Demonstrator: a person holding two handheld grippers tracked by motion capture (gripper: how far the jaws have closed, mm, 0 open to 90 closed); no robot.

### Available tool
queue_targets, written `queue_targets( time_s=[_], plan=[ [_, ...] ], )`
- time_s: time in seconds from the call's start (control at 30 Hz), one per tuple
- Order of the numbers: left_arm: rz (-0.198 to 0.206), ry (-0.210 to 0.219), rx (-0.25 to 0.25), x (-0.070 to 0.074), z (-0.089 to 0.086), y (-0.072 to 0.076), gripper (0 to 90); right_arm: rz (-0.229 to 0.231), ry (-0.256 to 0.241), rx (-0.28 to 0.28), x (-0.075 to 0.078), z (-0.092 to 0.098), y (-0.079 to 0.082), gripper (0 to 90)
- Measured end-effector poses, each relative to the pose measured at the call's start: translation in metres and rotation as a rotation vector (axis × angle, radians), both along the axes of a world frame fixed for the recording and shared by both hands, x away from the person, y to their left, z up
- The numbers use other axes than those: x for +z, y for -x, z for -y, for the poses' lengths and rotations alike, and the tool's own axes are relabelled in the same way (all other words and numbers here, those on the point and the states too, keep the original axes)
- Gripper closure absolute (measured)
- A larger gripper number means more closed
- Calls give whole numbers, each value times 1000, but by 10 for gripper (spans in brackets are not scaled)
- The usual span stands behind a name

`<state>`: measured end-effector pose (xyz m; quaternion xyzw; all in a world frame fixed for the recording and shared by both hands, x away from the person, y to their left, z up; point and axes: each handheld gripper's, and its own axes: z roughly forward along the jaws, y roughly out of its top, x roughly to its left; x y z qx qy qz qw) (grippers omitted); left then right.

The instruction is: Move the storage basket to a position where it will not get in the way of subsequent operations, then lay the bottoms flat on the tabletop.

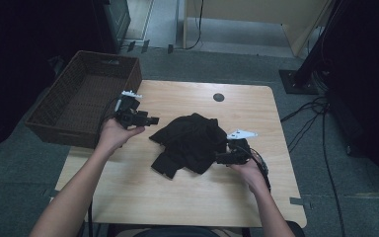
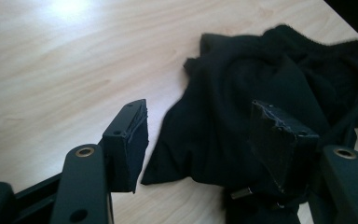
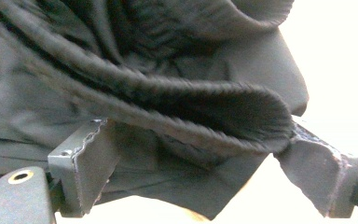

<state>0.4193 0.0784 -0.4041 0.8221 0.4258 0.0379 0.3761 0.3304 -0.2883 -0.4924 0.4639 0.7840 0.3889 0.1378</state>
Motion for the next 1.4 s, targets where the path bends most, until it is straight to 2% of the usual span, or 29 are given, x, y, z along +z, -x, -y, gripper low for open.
queue_targets(
  time_s=[0.07, 0.27, 0.47, 0.6, 0.77, 0.87, 0.97, 1.03, 1.27, 1.4],
  plan=[
    [-8, -2, -17, -8, 4, 5, 379, 2, -9, 4, 2, -1, 1, 134],
    [-13, 12, -48, -19, 12, 14, 377, -18, -34, 8, 2, 0, 1, 135],
    [-16, -5, -87, -30, 17, 20, 376, -22, -31, 9, 0, 1, 1, 137],
    [-20, 2, -110, -36, 21, 22, 370, -22, -36, 7, 0, 1, 0, 138],
    [-7, -32, -169, -42, 31, 27, 357, -20, -34, 12, 0, 2, 1, 137],
    [-10, -29, -180, -45, 35, 28, 353, -21, -34, 13, -1, 1, 1, 137],
    [-12, -7, -195, -51, 39, 27, 354, -19, -34, 9, -2, 0, -1, 136],
    [-12, 28, -192, -56, 40, 28, 355, -19, -36, 6, -3, -1, -2, 138],
    [-24, 52, -195, -67, 45, 27, 362, -6, -45, 4, -5, -2, -6, 140],
    [-46, 67, -199, -73, 48, 24, 410, -7, -57, -5, -8, -2, -8, 140]
  ],
)
